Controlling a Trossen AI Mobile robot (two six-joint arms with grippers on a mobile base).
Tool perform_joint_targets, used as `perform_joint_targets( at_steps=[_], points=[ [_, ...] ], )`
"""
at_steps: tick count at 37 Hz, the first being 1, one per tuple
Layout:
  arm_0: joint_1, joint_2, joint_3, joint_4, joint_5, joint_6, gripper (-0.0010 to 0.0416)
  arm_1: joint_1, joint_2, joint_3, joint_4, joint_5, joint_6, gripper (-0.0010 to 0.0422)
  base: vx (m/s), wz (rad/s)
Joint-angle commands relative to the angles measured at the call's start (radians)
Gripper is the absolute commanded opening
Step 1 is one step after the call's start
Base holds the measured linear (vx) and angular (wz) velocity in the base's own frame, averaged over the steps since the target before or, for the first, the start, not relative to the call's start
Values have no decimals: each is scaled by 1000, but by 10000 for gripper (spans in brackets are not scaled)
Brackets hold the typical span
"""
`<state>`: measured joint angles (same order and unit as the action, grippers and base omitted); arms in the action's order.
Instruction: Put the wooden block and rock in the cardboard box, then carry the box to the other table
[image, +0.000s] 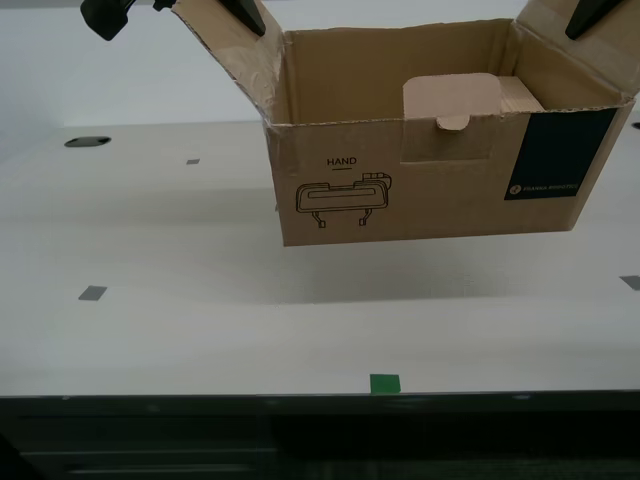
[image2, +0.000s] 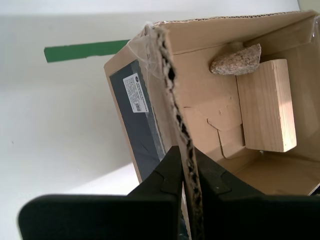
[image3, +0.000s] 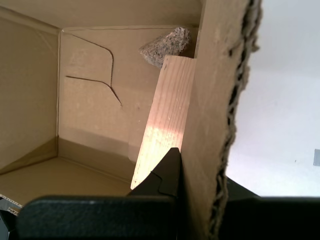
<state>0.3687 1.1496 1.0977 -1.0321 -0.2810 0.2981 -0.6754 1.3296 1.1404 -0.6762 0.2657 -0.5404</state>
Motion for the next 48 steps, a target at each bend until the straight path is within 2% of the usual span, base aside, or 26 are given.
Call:
perform_joint_targets(
  at_steps=[1, 6, 11, 29, 36, 41, 45, 48],
  points=[
    [0, -2, 2, 6, -11, -3, -1, -2, -1, 1, 4, 3, -3, -1, -76, -7],
    [0, -2, 1, 2, -11, -10, -1, -2, -1, 1, 5, 2, -4, -1, -75, -8],
    [0, -2, 1, 0, -15, -10, -1, -2, 0, 1, 5, 2, -26, -1, -72, -6],
    [1, -1, 1, 0, -15, -9, -1, -2, -1, 1, 4, 0, -37, -1, -65, 72],
    [1, -1, 1, 3, -14, 15, -1, -1, -1, 1, -1, 0, -43, -1, -55, 192],
    [1, -1, 1, 3, -15, 19, -1, -1, -1, 1, 3, -21, -42, -1, -51, 226],
    [1, -1, 1, 3, -14, 44, -1, -1, -2, 1, 5, -21, -21, -1, -50, 234],
    [1, -1, 1, 2, -14, 47, -1, 0, -2, 1, 9, -21, -14, -1, -56, 246]
  ],
)
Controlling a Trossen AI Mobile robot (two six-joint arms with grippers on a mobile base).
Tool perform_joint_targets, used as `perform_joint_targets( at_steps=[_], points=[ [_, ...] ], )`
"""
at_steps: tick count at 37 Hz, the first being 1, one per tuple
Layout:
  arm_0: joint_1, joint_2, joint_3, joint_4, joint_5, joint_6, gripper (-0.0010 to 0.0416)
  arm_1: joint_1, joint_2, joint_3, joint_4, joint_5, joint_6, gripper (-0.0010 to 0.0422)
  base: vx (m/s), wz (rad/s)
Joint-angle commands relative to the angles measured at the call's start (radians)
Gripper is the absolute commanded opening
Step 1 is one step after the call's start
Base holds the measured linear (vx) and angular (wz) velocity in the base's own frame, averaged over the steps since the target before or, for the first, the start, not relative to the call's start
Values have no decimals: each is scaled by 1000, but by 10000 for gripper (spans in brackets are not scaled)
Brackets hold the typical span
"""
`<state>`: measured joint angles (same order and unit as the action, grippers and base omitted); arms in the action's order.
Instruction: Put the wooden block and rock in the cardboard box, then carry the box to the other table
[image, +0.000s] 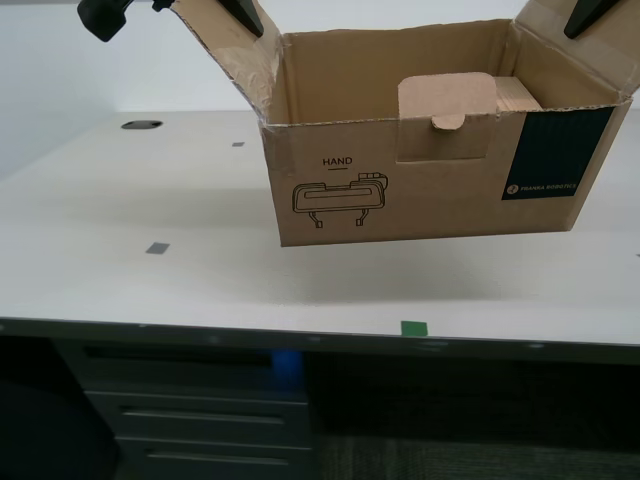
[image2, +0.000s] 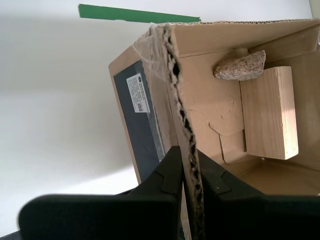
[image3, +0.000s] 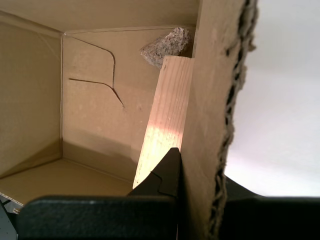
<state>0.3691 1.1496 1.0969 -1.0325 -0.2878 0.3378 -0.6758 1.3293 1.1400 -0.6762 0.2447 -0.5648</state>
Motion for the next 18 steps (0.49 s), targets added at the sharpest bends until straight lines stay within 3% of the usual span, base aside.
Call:
perform_joint_targets(
  at_steps=[1, 18],
  points=[
    [0, -1, 2, 3, -8, 8, -1, 0, -2, 2, 11, 0, 10, -1, -58, 249],
    [0, -1, 2, 3, -8, 8, -1, 2, -2, 2, 20, -1, 26, -1, -74, 316]
  ],
)
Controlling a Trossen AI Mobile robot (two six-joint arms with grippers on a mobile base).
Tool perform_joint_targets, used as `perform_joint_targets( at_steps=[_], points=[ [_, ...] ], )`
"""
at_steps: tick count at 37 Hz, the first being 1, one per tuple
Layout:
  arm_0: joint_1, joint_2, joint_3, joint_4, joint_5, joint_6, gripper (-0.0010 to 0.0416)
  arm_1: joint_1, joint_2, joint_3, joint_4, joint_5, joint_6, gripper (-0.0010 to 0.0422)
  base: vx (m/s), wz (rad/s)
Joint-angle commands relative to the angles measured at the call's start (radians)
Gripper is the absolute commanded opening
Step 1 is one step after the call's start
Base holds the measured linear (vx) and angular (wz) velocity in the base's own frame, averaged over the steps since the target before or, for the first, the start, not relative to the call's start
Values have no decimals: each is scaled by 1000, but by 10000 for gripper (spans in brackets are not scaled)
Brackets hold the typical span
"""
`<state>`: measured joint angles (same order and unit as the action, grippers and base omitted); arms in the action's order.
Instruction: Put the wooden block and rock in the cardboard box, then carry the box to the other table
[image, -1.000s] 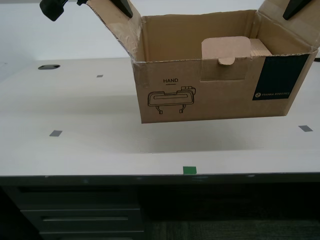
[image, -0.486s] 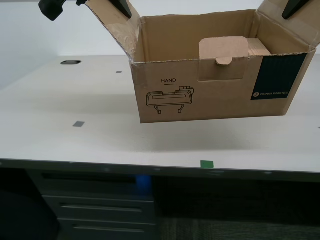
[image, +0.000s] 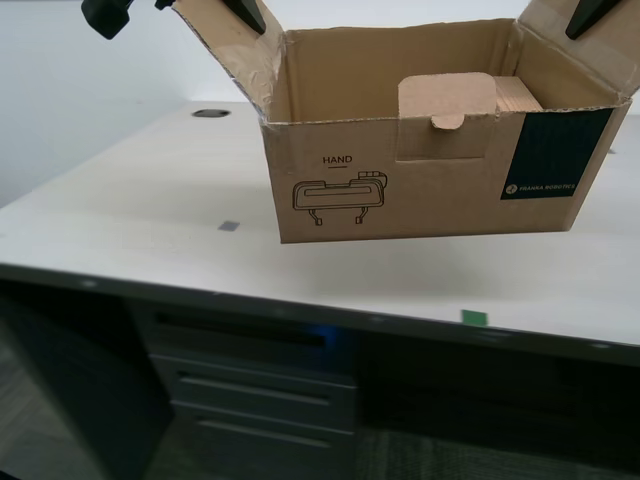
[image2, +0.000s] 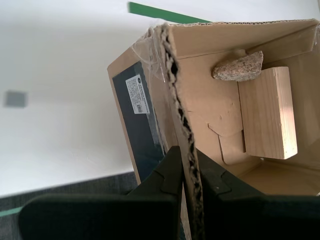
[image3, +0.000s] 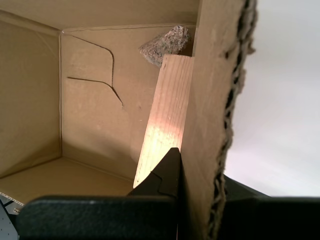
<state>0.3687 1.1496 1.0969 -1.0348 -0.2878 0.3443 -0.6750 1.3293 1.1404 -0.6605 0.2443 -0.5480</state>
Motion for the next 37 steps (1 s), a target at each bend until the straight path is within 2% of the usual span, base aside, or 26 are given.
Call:
perform_joint_targets(
  at_steps=[1, 10, 25, 28, 31, 34, 37],
  points=[
    [1, -1, 2, 6, -8, 2, -1, 1, -2, 1, 4, 0, 11, -1, -92, 414],
    [1, -1, 2, 25, -8, 8, -1, 2, -2, 1, 6, 0, 47, -1, -96, 428],
    [1, -1, 2, 32, -8, 28, -1, 2, -2, 1, 16, 1, 61, -1, -77, 273],
    [1, -1, 2, 32, -7, 28, -1, 1, -2, 1, 16, 1, 49, -1, -53, 162],
    [1, -1, 2, 30, -7, 27, -1, 1, -2, 1, 15, 1, 5, -1, -51, 143],
    [1, -1, 2, 27, -7, 7, -1, 1, -2, 1, 16, 1, -37, -1, -46, 130],
    [1, -1, 2, 27, -7, -10, -1, 0, -2, 1, 19, 1, -40, -1, -41, 135]
  ],
)
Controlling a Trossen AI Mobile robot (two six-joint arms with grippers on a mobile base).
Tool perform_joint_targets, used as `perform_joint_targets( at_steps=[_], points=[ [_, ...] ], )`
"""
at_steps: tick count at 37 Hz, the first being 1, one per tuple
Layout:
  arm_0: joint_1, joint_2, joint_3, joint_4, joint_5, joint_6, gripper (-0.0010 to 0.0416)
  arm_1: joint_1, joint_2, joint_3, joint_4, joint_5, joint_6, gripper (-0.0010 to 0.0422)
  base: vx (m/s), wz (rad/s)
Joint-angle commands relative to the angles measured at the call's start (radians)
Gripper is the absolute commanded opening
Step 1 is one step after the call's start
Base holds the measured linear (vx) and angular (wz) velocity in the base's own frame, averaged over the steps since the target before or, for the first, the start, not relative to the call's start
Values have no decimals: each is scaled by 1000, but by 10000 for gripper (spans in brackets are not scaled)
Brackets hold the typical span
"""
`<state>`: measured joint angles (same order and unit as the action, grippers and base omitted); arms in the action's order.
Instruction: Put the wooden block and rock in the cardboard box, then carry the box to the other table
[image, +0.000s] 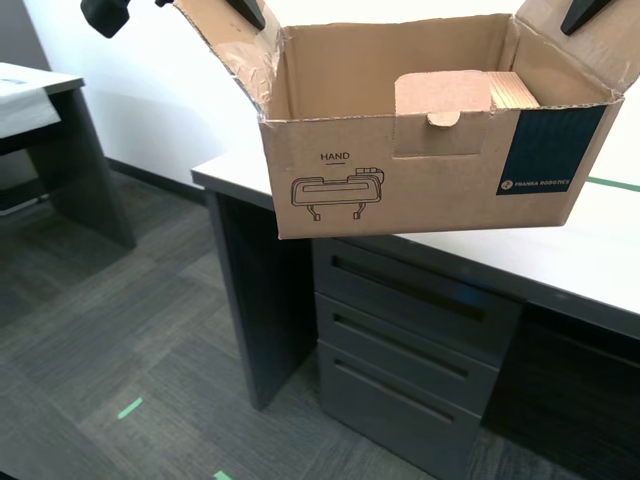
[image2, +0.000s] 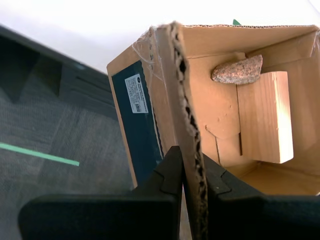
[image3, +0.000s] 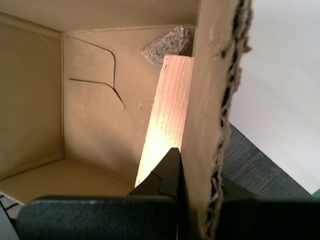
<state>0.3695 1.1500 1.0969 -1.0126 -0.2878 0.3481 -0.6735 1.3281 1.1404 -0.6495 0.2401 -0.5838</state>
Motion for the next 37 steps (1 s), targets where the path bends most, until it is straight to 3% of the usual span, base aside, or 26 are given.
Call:
perform_joint_targets(
  at_steps=[1, 8, 13, 28, 37],
  points=[
    [0, -1, 2, 5, -7, -13, -1, -1, 0, 1, 8, 5, -4, -1, -42, 142],
    [0, -1, 2, 7, -7, -38, -1, -1, 0, 1, 10, 4, -14, -1, -45, 170],
    [0, 6, 2, 10, -7, -36, -1, -1, 0, 1, 14, 5, -46, -1, -48, 203],
    [0, 6, 2, 19, -7, -35, -1, -2, 0, 1, 47, 9, -47, -1, -46, 213],
    [0, 6, 2, 23, -8, -40, -1, -2, 0, 1, 53, 9, -99, -1, -25, 201]
  ],
)
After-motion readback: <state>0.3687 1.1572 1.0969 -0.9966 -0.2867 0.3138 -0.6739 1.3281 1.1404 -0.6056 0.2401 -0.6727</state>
